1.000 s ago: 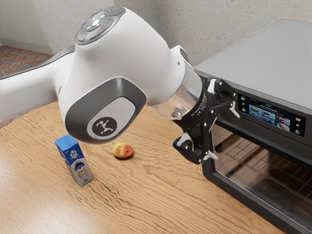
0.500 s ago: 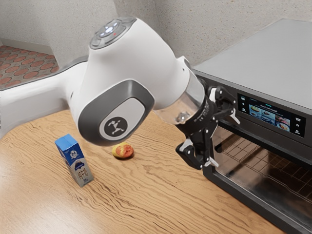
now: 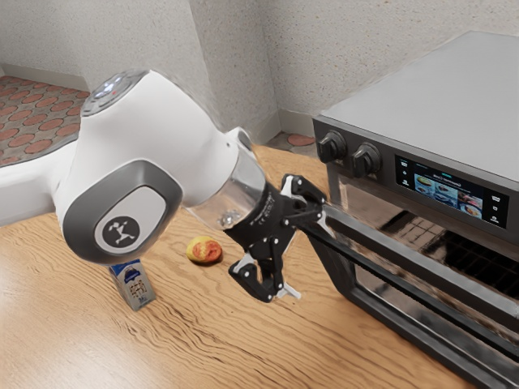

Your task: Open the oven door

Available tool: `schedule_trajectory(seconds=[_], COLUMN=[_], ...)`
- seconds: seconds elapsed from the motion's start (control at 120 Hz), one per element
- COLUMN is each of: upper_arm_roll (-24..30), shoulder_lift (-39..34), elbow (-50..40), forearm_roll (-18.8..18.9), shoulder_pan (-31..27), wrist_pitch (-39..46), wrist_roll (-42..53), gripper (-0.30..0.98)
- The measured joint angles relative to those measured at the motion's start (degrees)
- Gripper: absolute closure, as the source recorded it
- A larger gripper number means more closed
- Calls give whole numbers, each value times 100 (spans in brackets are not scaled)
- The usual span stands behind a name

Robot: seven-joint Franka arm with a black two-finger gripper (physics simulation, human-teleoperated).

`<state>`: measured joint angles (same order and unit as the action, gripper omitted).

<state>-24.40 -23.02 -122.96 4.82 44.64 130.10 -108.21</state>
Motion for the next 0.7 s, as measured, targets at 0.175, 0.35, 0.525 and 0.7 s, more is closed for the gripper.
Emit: schedule_trajectory(seconds=[0.175, 0.35, 0.525, 0.7], upper_arm_roll=[47, 61, 1491, 2441], shoulder_lift=[-1119, -1936, -217, 677], elbow=[-860, -1109, 1185, 1406], forearm_roll=[424, 889, 206, -446], shoulder_pan=[-58, -252, -3234, -4557], wrist_pitch=[109, -165, -1829, -2711], wrist_roll=[-54, -131, 1181, 2552], gripper=[0, 0, 0, 0])
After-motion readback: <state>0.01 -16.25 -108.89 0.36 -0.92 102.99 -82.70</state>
